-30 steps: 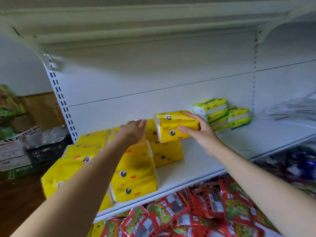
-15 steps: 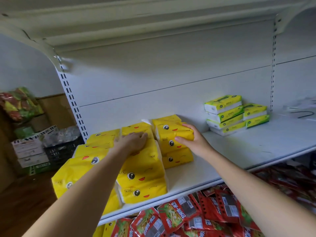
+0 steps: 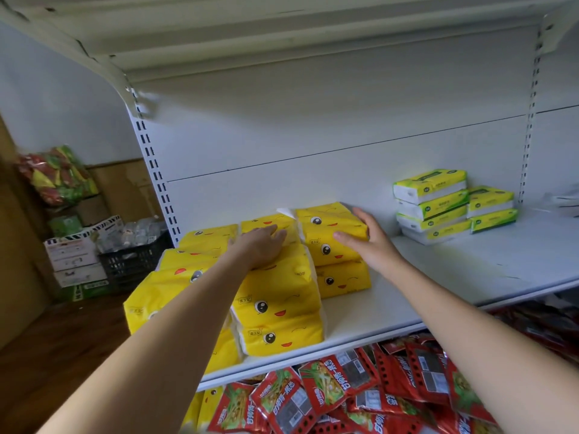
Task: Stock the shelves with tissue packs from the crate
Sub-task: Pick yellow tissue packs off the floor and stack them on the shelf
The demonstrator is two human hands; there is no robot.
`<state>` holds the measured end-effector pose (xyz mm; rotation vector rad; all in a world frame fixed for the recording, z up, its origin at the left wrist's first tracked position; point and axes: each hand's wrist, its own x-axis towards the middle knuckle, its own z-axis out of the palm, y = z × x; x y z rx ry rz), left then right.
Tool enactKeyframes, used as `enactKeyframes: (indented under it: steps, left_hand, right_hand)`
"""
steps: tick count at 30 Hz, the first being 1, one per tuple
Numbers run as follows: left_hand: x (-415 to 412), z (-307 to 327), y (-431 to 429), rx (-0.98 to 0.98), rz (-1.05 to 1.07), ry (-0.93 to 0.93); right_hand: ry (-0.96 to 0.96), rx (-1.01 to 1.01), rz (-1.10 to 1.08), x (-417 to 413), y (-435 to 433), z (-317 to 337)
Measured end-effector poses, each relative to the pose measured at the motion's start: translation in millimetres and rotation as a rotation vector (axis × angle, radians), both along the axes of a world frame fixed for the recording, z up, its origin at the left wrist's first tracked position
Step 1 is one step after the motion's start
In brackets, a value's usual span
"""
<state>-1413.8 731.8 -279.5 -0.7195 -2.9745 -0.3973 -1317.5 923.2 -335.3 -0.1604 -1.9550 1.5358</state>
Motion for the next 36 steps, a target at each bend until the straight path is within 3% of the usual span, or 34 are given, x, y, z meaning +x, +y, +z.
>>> enactKeyframes:
  steps: [8, 14, 21, 27, 32, 36]
  left_hand:
    - [13, 26, -34, 0.199, -0.052, 0.059]
    - [0, 34, -114, 0.250, 0.028, 0.090]
    - [8, 12, -261, 0.302, 0.236, 0.137]
    - [23, -91, -396, 0.431, 0.437, 0.079]
    - [37, -221, -470, 0.326, 0.553, -0.129]
    - [48, -283, -495, 0.232, 0.574, -0.306]
  right_hand:
    - [0.101, 0.235, -0.091, 16, -27, 51]
    - [0.130, 0.479, 0.120, 10, -134, 75]
    - [0.140, 0.562, 0.374, 3, -288, 69]
    - [0.078, 0.573, 0.605, -5, -404, -7]
    - [-0.143, 0.536, 0.670, -21, -454, -130]
    - [-0.380, 0.522, 0.633, -26, -453, -216]
